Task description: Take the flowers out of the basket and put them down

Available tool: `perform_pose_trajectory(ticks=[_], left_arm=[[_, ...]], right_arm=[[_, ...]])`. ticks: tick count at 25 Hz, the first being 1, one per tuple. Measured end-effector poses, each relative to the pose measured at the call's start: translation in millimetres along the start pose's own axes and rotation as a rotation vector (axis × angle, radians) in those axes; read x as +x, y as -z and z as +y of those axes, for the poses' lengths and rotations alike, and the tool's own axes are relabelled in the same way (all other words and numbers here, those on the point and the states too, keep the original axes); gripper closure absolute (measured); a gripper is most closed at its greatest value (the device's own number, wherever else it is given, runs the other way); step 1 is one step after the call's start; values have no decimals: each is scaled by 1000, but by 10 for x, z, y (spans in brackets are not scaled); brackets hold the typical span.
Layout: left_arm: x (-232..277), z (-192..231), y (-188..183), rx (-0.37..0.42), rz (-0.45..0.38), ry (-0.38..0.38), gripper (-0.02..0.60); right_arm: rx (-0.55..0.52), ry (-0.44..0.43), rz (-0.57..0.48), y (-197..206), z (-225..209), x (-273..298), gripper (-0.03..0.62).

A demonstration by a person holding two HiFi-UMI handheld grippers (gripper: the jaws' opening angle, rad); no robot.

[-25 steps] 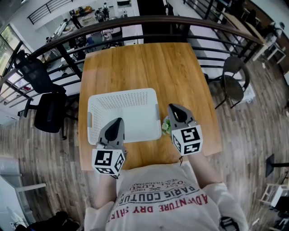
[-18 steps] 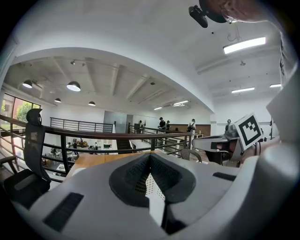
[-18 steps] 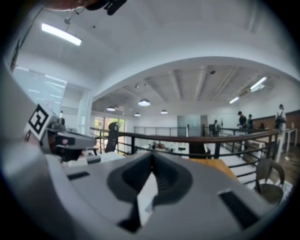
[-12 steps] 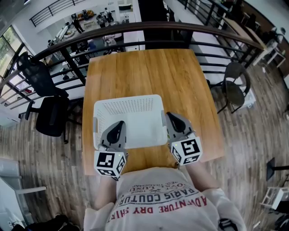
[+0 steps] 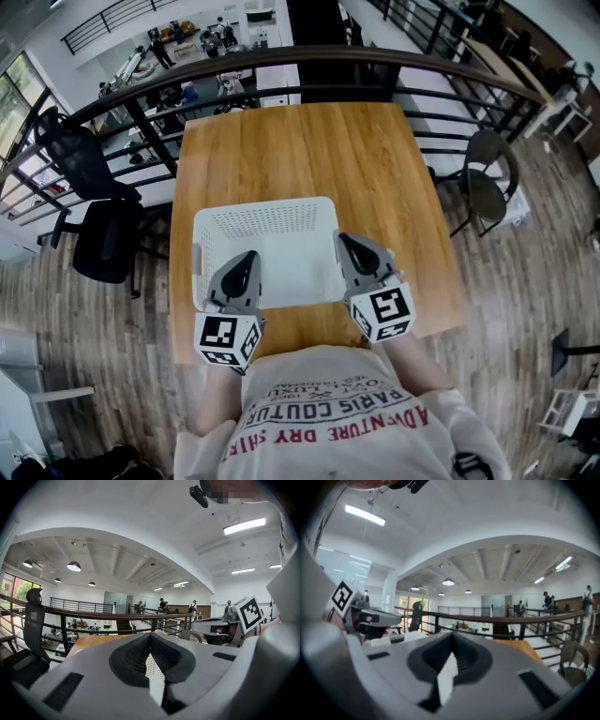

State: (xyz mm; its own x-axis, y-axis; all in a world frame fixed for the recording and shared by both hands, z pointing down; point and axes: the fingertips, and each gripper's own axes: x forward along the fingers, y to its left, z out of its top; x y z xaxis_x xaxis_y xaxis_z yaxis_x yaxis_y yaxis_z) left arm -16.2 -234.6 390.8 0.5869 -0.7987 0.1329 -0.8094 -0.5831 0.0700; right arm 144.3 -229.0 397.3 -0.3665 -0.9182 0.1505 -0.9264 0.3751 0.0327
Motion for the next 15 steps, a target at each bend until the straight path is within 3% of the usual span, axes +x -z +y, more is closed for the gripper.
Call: perform_pose_trajectory(ticks=[15], left_arm=[[-13, -78, 70, -7, 1, 0, 555]], right_arm=[[-5, -17, 19, 90, 56, -11, 566]])
